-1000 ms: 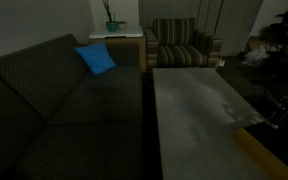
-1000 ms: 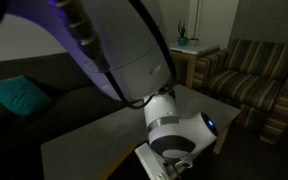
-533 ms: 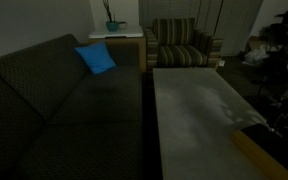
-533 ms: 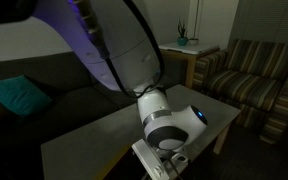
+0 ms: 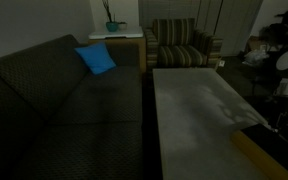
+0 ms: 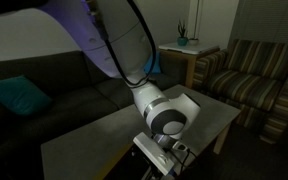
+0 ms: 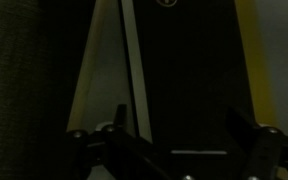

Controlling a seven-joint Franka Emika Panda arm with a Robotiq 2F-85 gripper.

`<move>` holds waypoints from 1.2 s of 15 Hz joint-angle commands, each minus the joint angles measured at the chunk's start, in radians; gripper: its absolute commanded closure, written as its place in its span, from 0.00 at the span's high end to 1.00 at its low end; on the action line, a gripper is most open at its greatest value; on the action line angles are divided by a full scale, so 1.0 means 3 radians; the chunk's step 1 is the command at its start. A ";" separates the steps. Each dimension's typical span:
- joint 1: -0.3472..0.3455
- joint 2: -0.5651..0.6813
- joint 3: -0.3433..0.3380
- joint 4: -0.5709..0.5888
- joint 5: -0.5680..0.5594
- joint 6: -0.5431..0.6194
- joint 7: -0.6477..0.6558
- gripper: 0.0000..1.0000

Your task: Close the book

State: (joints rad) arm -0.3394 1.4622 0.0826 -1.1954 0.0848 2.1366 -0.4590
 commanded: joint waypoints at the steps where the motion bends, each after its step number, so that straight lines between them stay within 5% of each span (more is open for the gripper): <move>1: 0.0022 0.0030 0.0014 0.0224 0.0029 -0.0616 0.0043 1.00; 9: -0.0066 0.0005 0.0001 0.0197 0.0365 -0.1245 0.0296 1.00; 14: -0.0115 0.0031 0.0064 0.0184 0.0712 -0.1056 0.0410 1.00; 18: -0.0052 0.0034 0.0047 0.0149 0.0965 -0.0431 0.0427 1.00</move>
State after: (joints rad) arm -0.3573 1.4725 0.0946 -1.1346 0.3435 1.8758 -0.3488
